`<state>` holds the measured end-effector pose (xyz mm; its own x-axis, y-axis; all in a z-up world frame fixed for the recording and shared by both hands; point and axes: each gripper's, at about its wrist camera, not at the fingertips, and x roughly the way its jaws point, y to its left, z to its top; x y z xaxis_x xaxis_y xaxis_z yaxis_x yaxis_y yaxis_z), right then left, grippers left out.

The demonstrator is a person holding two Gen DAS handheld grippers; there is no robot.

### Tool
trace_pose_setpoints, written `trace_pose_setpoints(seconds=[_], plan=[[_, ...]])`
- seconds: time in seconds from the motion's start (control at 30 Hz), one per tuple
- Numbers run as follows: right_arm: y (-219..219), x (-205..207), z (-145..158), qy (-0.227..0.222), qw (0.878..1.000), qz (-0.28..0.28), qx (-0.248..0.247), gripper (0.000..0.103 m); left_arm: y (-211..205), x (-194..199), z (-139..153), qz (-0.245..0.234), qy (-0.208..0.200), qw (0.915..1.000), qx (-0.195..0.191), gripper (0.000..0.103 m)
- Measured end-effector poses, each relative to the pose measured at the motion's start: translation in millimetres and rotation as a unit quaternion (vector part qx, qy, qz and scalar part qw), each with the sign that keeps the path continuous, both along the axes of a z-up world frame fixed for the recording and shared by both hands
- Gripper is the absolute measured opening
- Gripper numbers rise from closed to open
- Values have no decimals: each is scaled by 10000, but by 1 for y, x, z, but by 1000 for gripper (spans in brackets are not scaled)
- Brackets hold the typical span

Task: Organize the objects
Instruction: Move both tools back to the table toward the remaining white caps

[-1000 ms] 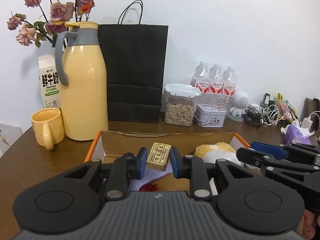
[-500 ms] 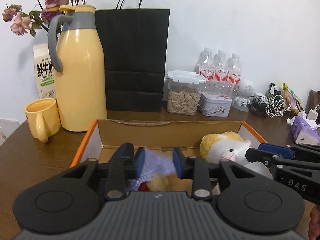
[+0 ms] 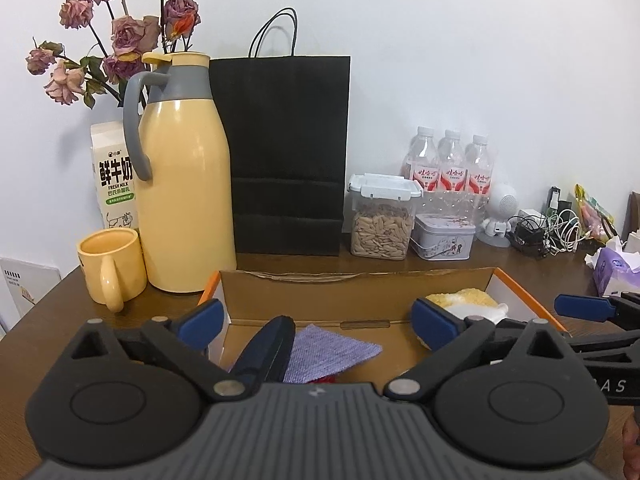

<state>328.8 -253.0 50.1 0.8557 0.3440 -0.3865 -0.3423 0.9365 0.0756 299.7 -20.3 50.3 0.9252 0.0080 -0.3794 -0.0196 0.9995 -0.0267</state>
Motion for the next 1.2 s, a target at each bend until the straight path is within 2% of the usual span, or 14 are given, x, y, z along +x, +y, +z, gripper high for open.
trace_pose_setpoints(seconds=[0.3,0.67,1.2], plan=[[-3,-8,7,-80,10000,-45,12,91,5,-17,10,123,-101,9999,9,103],[-8,-52,24,-185,9998,-3,-7,103,13,-57,28,199,-175,9996,130,103],[-6,-126,20,107,9993,266,-221,103,27,-120,28,293,131,9994,156,103]])
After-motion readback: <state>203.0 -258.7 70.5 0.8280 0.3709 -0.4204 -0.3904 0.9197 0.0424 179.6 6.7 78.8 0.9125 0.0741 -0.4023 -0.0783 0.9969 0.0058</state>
